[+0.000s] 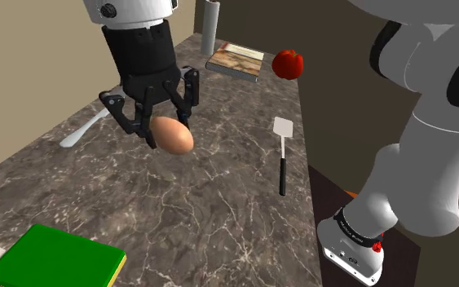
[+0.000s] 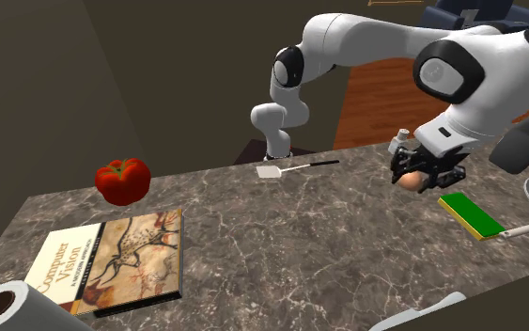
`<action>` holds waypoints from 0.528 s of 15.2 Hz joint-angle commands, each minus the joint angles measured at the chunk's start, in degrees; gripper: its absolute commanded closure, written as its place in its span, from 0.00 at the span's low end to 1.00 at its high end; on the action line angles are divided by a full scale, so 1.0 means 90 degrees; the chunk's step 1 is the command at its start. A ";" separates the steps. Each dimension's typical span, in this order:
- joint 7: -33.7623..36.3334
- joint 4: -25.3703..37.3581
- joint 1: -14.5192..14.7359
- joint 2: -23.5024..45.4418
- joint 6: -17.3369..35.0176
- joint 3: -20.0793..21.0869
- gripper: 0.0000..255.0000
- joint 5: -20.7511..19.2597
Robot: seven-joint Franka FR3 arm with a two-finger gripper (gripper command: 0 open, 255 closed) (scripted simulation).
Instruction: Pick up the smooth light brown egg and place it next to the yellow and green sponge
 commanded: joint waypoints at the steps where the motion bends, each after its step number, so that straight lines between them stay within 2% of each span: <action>1: 0.0317 0.0295 0.0260 0.0234 -0.0065 0.0083 1.00 -0.0049; 5: 0.0902 0.1185 0.0874 0.0884 -0.0310 0.0199 1.00 -0.0227; 8: 0.1316 0.2252 0.1482 0.1583 -0.0662 0.0226 1.00 -0.0432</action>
